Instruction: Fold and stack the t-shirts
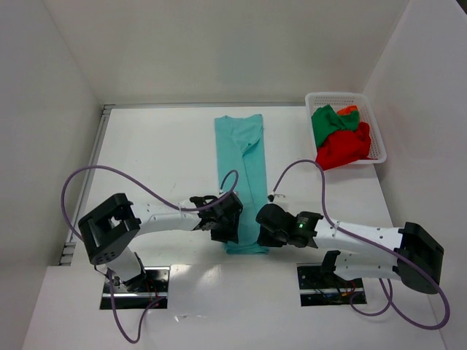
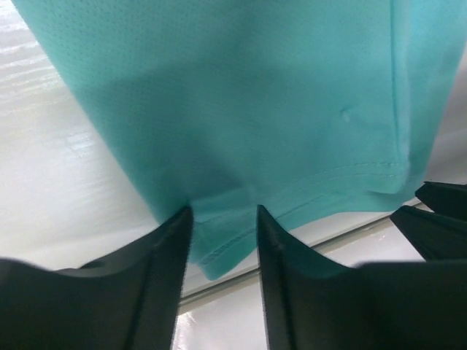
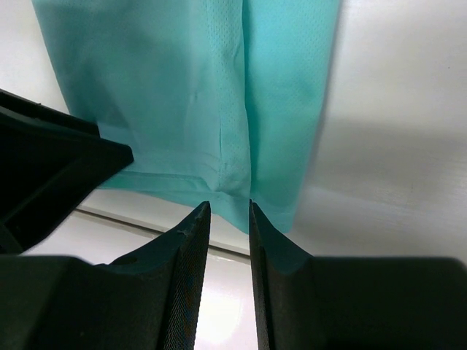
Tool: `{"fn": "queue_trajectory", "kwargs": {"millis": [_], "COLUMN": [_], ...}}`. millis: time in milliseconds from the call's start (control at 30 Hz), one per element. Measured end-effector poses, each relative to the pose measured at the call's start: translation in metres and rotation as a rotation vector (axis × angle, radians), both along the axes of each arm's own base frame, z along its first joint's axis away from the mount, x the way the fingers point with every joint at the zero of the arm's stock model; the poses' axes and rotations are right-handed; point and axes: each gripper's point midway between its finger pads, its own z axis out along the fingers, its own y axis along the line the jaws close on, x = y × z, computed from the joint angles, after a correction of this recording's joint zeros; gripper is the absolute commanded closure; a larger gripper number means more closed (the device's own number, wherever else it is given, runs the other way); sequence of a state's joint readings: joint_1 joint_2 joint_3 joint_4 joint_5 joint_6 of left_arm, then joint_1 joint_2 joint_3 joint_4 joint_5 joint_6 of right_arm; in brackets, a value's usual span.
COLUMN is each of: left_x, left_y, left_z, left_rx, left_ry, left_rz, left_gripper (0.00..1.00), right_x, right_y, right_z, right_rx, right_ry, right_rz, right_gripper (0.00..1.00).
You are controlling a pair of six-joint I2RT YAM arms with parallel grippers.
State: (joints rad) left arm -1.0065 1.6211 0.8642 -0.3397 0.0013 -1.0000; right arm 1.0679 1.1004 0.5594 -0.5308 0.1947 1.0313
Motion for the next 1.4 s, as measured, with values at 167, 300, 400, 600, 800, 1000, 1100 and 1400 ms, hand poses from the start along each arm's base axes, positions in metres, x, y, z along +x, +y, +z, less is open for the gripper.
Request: {"fn": "queue_trajectory", "kwargs": {"millis": [167,300,400,600,800,1000,1100,1400], "left_x": [0.001,0.003,0.004,0.004,0.002,-0.007,-0.010,-0.019], "left_y": [0.001,-0.001,-0.004,-0.006,-0.001,0.022,0.027,0.043], "left_z": [-0.003,-0.006,-0.007,-0.006,-0.001,-0.001,-0.001,0.005], "left_rx": [0.016,0.017,0.010,0.001,-0.016,0.026,0.034,0.043], "left_ry": [-0.007,-0.004,-0.003,-0.003,-0.021,-0.026,-0.023,-0.018], "left_rz": [0.008,0.020,0.027,0.029,0.052,0.062,0.066,0.077], "left_gripper": [0.68,0.85,1.00,1.00,1.00,1.00,1.00,0.58], "right_x": [-0.001,-0.001,-0.001,-0.002,-0.002,-0.001,0.000,0.001], "right_y": [-0.002,-0.003,-0.002,-0.003,-0.004,-0.003,-0.003,0.002], "right_z": [-0.001,-0.002,-0.001,0.001,0.000,0.000,-0.002,-0.002], "right_rx": [-0.002,-0.001,0.002,0.014,0.013,0.014,0.008,0.023], "right_ry": [0.001,0.000,-0.001,-0.008,-0.007,-0.007,-0.005,-0.004], "right_rz": [0.000,0.000,0.000,0.000,0.000,-0.005,-0.007,0.001], "right_gripper": [0.66,0.66,0.66,0.66,0.66,0.66,0.65,0.43]}}
